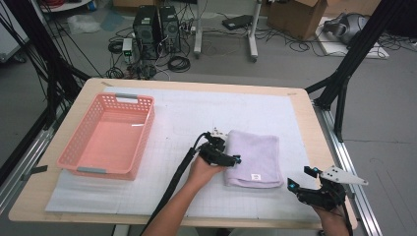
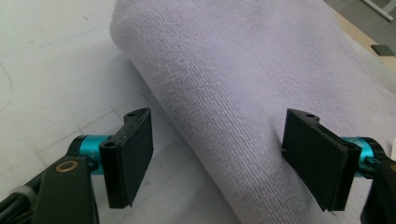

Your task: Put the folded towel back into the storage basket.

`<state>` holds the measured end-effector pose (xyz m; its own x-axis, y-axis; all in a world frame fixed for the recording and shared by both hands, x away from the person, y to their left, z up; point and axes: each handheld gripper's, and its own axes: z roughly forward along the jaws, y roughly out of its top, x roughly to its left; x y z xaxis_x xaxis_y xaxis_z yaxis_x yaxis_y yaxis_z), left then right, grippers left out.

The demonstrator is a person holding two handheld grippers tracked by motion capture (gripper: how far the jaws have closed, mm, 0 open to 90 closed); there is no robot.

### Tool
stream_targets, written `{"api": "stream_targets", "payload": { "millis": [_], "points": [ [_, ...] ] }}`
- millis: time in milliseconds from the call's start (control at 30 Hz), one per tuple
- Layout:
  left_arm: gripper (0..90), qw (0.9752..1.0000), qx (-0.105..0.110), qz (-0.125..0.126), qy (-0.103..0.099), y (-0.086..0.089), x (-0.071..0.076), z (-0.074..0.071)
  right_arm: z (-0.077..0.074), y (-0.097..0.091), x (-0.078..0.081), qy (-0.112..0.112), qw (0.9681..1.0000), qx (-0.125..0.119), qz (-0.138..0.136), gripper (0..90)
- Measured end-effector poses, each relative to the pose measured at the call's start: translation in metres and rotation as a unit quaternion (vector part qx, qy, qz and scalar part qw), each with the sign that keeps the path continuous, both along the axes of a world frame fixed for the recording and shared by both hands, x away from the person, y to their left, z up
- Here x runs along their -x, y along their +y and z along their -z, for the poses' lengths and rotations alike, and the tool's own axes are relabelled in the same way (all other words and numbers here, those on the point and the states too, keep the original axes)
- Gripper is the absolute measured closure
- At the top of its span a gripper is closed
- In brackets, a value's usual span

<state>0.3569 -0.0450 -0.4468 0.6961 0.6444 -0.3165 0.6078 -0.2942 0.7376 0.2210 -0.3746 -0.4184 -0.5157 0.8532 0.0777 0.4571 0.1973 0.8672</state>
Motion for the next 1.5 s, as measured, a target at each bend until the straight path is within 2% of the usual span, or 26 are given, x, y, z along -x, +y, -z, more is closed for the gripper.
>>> {"api": "stream_targets", "payload": {
  "millis": [167,267,333,367,400,433,533,600,800,1100,1133,1433,1467,1500],
  "points": [
    [27.7,0.9999,-0.009,0.002,-0.005,-0.006,0.001,0.0,0.001,0.001,-0.001,0.001,1.0,0.001,-0.002,17.9],
    [34.0,0.9998,-0.015,0.008,-0.013,-0.004,0.001,0.0,0.001,0.001,-0.001,0.001,1.0,0.001,-0.002,17.9],
    [47.8,0.9997,-0.001,0.023,-0.006,-0.005,0.001,0.002,0.001,0.001,-0.001,0.002,1.0,0.002,-0.003,17.9],
    [50.5,0.9997,0.001,0.022,-0.009,-0.006,0.002,0.002,0.001,0.001,-0.001,0.002,1.0,0.002,-0.002,17.9],
    [56.1,0.9995,0.01,0.026,-0.012,-0.007,0.002,0.002,0.0,0.001,-0.001,0.001,1.0,0.001,-0.002,17.9],
    [62.0,0.9995,0.01,0.026,-0.012,-0.007,0.002,0.002,0.0,0.001,-0.001,0.001,1.0,0.001,-0.001,17.9],
    [68.8,0.9991,0.028,0.031,-0.004,-0.004,0.0,0.002,0.0,0.0,0.0,0.0,1.0,0.001,0.0,17.9],
    [70.4,0.999,0.035,0.03,-0.002,-0.003,0.0,0.002,0.0,-0.001,0.0,0.001,1.0,0.0,0.001,17.9],
    [72.8,0.9978,0.053,0.035,-0.019,0.001,0.003,0.001,0.0,-0.003,0.001,0.0,1.0,-0.001,0.004,17.9],
    [73.4,0.9943,0.085,0.045,-0.048,0.008,0.007,-0.009,0.0,-0.003,0.001,-0.002,1.0,-0.004,0.005,17.9],
    [73.5,0.993,0.09,0.048,-0.059,0.011,0.009,-0.012,0.0,-0.004,0.001,-0.001,1.0,-0.002,0.005,17.9],
    [73.8,0.9863,0.112,0.062,-0.104,0.034,0.016,-0.03,0.0,-0.004,0.001,-0.003,0.9999,-0.004,0.009,17.9],
    [73.9,0.9863,0.112,0.062,-0.104,0.034,0.016,-0.03,0.0,-0.004,0.001,-0.002,0.9999,-0.004,0.01,17.9],
    [73.9,0.9852,0.116,0.06,-0.111,0.041,0.016,-0.033,0.0,-0.004,0.001,-0.004,1.0,-0.003,0.008,17.9]
  ]
}}
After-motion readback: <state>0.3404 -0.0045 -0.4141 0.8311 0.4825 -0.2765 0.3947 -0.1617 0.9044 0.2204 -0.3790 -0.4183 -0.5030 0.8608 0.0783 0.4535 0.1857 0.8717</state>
